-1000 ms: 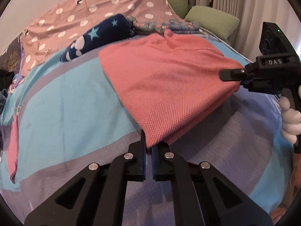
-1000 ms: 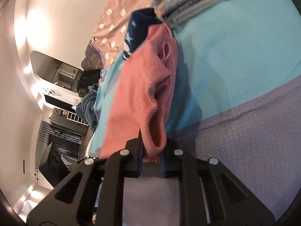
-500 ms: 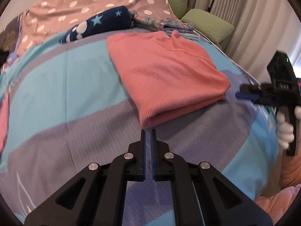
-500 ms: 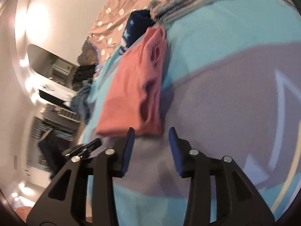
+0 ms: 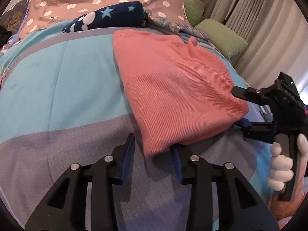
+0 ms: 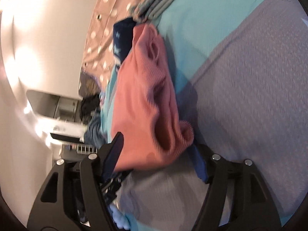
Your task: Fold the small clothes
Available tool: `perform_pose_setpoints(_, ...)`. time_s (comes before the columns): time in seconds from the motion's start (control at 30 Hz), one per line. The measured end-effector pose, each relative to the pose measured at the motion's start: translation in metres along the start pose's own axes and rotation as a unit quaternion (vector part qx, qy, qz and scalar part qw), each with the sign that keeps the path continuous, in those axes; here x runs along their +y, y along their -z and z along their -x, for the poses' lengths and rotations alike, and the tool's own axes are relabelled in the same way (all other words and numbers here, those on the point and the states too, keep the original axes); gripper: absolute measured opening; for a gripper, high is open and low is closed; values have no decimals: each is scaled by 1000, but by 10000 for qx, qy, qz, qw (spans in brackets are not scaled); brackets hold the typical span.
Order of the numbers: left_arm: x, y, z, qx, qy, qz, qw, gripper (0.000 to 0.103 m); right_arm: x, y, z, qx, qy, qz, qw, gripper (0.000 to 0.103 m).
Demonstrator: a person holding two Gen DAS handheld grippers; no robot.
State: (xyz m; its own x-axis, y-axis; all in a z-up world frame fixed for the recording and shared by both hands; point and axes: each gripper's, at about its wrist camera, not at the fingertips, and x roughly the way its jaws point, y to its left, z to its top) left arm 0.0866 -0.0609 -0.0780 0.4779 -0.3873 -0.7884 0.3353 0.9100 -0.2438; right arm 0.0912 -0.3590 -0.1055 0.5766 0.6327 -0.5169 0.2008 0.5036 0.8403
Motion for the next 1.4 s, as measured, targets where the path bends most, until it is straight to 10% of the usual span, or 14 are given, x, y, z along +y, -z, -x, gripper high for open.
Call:
perform_pose_setpoints(0.13, 11, -2, -1, -53, -60, 228, 9997, 38, 0, -9, -2, -21, 141, 122, 9998, 55)
perform_pose_setpoints(0.23, 16, -5, -1, -120, -87, 344, 9993, 38, -5, -13, -13, 106, 179, 8, 9998, 21)
perform_pose_setpoints(0.33, 15, -6, 1, -145, -13, 275, 9995, 7, -6, -11, -7, 170, -69, -106, 9998, 14)
perform_pose_setpoints(0.4, 11, -6, 8, -226, -44, 168, 9996, 4, 4, -7, 7, 97, -34, 92, 9999, 13)
perform_pose_setpoints(0.7, -19, 12, 46, 12, 560, -421, 9975, 4, 7, 9, 42, 398, 320, 501, 9974, 14)
perform_pose_setpoints(0.83, -13, 25, 43, 403, 698, -455, 9957, 5, -6, 8, 48, 432, 807, 696, 9934, 43)
perform_pose_setpoints(0.97, -3, 21, 65, 278, 800, -402, 9956, 9, 7, -6, 62, -22, 1103, 1247, 9860, 46)
perform_pose_setpoints(1.17, 18, -24, 67, -412, 455, -164, 9980, 38, 41, -38, 33, 7, 821, 1775, 9807, 51)
perform_pose_setpoints(1.4, 37, -75, -7, -42, 274, 152, 9995, 44, 57, -79, -25, 225, 910, 1979, 9757, 54)
